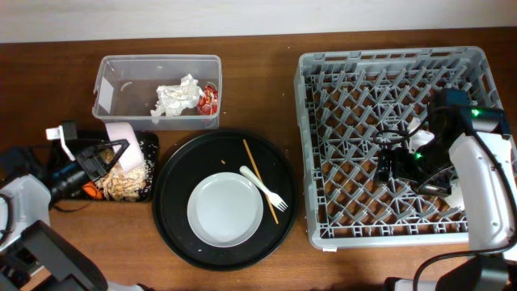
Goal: Sort waste into correct bins and load items into the dishwasher rack
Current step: 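Grasp the pink bowl with the left gripper and tip its contents onto the baking tray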
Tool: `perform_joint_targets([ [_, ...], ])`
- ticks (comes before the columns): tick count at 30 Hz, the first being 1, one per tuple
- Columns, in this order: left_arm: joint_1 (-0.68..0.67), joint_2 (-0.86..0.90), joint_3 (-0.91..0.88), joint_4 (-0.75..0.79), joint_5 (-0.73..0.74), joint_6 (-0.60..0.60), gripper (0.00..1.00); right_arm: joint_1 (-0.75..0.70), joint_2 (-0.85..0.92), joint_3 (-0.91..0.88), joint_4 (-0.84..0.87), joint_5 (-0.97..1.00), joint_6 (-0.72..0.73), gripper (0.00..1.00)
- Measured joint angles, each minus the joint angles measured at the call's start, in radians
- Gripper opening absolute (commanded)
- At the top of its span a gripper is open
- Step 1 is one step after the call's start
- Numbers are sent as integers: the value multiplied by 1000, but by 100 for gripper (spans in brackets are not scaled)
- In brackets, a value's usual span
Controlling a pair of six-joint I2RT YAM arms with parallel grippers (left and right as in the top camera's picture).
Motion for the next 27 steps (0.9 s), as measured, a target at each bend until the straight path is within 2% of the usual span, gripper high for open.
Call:
perform_joint_targets([
  [8,13,0,-70,98,126,16,0,0,0,0,-3,0,0,98],
  [18,14,0,-73,140,119,5,0,0,0,0,-3,0,1,98],
  [20,24,8,-74,204,75,-76,0,0,0,0,-4,0,0,98],
  [22,31,34,-74,198,109,-177,0,0,0,0,-8,0,0,98],
  [27,64,35,-76,237,131,-266,0,0,0,0,-23,0,1,98],
])
